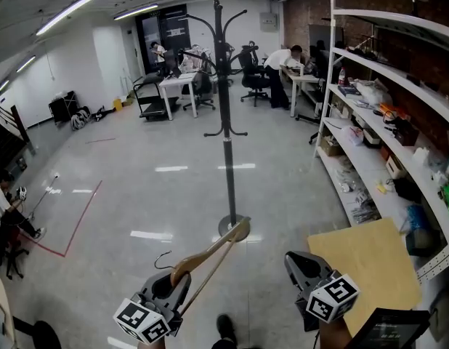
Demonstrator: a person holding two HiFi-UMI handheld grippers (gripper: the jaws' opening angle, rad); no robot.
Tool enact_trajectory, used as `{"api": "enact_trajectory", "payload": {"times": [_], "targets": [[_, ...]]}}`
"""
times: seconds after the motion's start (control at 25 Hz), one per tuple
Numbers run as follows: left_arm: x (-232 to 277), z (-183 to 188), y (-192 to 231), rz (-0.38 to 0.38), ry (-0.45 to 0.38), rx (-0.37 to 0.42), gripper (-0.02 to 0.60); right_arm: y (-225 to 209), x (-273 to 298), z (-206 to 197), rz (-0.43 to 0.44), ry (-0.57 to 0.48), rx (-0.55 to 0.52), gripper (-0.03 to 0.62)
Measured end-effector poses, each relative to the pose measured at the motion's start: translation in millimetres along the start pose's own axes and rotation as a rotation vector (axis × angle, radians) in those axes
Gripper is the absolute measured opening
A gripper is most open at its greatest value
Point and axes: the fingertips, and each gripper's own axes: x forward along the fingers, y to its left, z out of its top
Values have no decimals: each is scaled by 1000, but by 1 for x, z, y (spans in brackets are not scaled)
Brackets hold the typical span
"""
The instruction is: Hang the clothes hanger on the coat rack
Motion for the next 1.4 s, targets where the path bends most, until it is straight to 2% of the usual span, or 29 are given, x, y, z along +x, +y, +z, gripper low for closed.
{"api": "enact_trajectory", "payload": {"times": [0.28,0.52,0.8,0.96,1.2,1.4], "targets": [[54,16,68,-53,-25,17,52,-30,83,15,-25,-12,-34,6],[81,31,135,-78,-17,21,52,-37,151,33,-49,-41,-22,6],[132,33,173,-129,1,15,52,-59,201,42,-54,-28,-45,6],[168,40,193,-152,16,43,52,-81,229,53,-56,-33,-47,6],[256,59,211,-193,28,83,52,-143,281,60,-5,-56,-48,6],[356,104,225,-231,10,121,52,-217,333,104,71,-97,-103,6]]}}
